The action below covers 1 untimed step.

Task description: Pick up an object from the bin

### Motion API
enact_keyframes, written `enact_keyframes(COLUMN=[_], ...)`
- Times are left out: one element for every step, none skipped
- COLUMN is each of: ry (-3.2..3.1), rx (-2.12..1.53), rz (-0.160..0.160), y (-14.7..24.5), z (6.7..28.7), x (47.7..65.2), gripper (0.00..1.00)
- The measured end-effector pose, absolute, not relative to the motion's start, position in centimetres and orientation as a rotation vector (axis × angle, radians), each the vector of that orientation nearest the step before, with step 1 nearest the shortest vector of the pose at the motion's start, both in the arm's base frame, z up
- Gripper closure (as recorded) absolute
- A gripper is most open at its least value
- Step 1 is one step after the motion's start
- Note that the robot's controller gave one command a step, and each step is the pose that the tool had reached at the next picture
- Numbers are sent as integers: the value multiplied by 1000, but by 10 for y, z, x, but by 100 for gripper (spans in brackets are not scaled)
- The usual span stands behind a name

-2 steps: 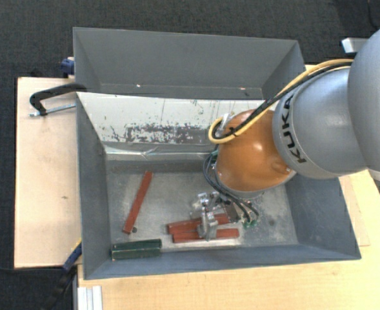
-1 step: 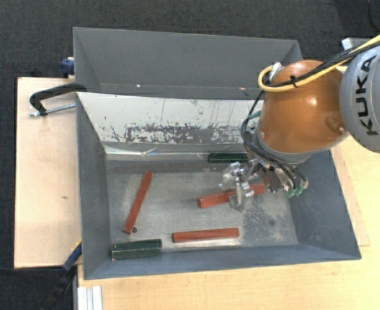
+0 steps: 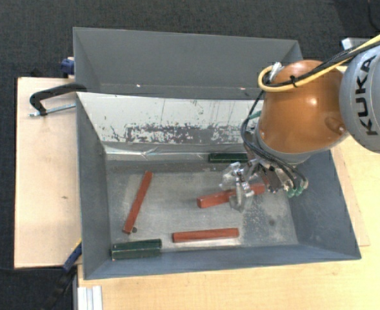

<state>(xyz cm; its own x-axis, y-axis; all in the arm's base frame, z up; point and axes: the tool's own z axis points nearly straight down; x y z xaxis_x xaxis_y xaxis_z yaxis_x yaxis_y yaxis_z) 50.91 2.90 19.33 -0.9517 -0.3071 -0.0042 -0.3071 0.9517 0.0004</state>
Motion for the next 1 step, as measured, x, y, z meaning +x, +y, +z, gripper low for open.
enact_keyframes(ry=[3101], rx=[-510], rz=[3], y=[34], z=[242], x=[504], gripper=[100])
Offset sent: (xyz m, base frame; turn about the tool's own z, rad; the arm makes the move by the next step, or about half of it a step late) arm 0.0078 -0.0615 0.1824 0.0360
